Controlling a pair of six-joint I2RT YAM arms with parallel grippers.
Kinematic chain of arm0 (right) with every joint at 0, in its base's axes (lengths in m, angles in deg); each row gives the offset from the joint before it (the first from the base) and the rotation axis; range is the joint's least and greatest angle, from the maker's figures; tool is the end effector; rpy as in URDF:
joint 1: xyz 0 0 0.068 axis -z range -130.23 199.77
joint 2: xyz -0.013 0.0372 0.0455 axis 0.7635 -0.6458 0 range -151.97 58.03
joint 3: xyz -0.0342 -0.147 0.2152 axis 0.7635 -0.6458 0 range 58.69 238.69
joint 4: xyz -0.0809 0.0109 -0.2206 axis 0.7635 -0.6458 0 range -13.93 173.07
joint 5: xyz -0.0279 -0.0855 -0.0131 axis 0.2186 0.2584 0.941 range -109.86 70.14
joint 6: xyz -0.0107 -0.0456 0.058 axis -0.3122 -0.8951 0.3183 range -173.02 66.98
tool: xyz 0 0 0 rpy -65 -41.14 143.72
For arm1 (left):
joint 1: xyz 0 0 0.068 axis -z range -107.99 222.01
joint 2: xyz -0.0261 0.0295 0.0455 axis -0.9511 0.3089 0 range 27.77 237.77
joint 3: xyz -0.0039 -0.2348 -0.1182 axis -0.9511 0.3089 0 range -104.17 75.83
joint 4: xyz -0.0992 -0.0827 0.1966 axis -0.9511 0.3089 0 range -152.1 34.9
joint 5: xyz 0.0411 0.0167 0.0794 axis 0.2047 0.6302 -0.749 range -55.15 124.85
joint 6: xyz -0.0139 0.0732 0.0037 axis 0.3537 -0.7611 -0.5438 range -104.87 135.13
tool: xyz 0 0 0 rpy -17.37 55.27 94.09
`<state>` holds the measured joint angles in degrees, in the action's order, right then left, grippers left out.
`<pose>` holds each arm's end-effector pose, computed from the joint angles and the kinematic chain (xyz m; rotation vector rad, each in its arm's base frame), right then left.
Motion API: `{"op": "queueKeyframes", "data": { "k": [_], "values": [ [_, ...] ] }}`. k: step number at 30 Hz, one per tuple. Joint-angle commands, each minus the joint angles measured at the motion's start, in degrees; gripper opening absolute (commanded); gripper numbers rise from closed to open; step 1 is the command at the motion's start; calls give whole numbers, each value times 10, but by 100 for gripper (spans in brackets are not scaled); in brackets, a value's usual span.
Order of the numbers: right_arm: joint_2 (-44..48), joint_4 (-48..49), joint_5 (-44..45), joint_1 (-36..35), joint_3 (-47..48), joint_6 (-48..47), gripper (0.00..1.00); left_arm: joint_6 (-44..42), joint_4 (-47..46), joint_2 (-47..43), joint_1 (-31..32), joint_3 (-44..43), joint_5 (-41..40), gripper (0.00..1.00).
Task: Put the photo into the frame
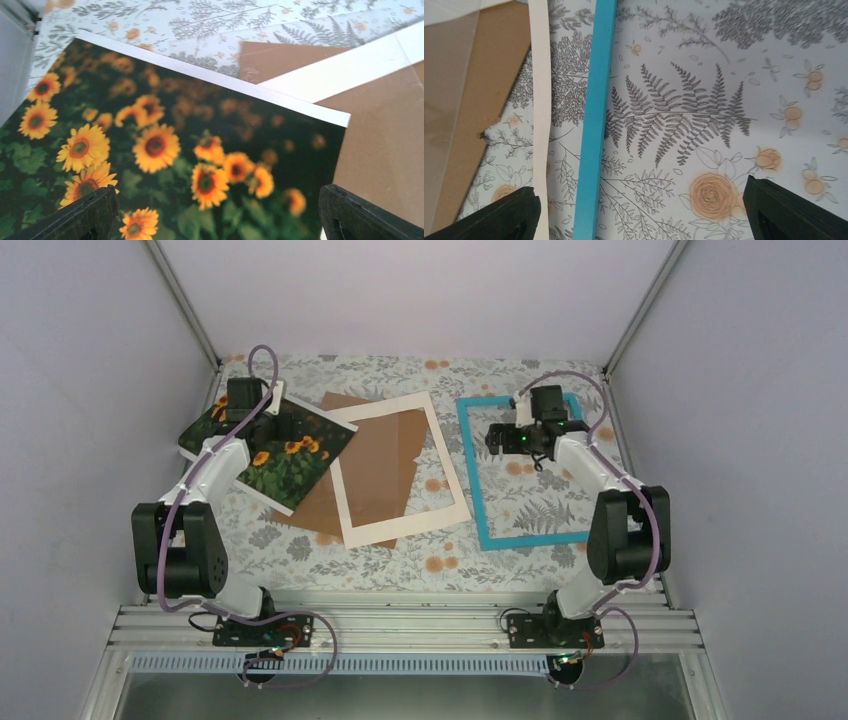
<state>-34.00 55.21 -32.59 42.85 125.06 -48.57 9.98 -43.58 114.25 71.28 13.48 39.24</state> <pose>0.3266 0.0536 0.2187 -0.1462 2.5039 0.3601 0.3272 -0.0006 0.2404 0.1280 2.3092 -0.0364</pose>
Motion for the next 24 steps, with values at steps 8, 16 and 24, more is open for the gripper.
{"op": "queueKeyframes", "data": {
  "k": [8, 16, 24],
  "values": [
    [-95, 26, 67, -73, 29, 79, 98, 41, -41, -20, 3, 14, -51, 100],
    [-152, 28, 100, -108, 69, 94, 96, 43, -44, -17, 4, 17, -45, 100],
    [-194, 20, 135, -128, 100, 101, 80, 42, -42, -17, 4, 13, -43, 100]
  ]
}}
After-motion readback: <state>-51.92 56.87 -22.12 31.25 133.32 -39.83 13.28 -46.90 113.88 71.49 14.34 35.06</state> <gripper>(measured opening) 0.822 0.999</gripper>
